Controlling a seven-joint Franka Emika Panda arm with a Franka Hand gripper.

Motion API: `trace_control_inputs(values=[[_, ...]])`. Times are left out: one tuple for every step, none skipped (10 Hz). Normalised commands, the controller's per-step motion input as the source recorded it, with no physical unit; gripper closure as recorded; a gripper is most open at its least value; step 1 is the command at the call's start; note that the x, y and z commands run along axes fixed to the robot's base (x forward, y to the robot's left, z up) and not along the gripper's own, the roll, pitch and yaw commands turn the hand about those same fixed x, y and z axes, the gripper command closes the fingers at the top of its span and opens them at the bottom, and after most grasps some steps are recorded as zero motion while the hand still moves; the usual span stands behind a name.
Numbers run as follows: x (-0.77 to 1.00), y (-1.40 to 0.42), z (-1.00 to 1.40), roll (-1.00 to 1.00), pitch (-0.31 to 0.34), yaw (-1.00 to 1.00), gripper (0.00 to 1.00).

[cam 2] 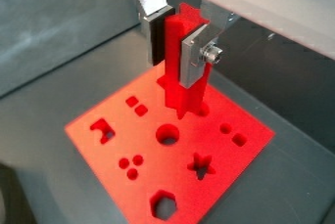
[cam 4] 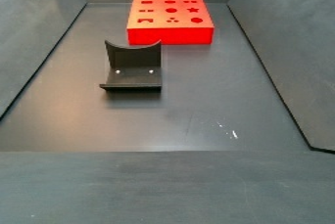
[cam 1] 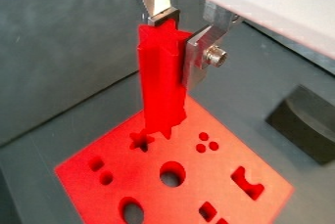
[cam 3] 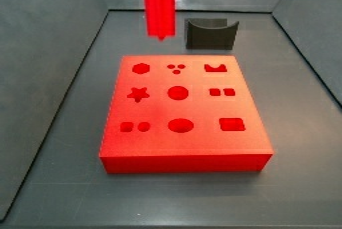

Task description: Insert the star object.

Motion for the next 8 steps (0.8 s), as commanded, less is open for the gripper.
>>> trace_control_inputs(values=[[0.05, -0.05, -0.42, 0.23, -0.060, 0.59, 1.00], [0.12, 0.00, -0.49, 0.01, -0.046, 0.13, 1.00], [0.06, 0.09, -0.59, -0.03, -0.096, 0.00, 1.00], [0.00, 0.09, -0.60, -0.05, -0.050, -0.01, 1.00], [0.00, 0.04, -0.62, -0.06, 0.020, -0.20, 1.00], [-0.24, 0.13, -0.58, -0.30, -0.021, -0.22, 1.00], [-0.10, 0.07, -0.38, -0.36, -0.141, -0.21, 1.00], [-0.12, 0.01, -0.35, -0.26, -0.189, 0.00, 1.00]])
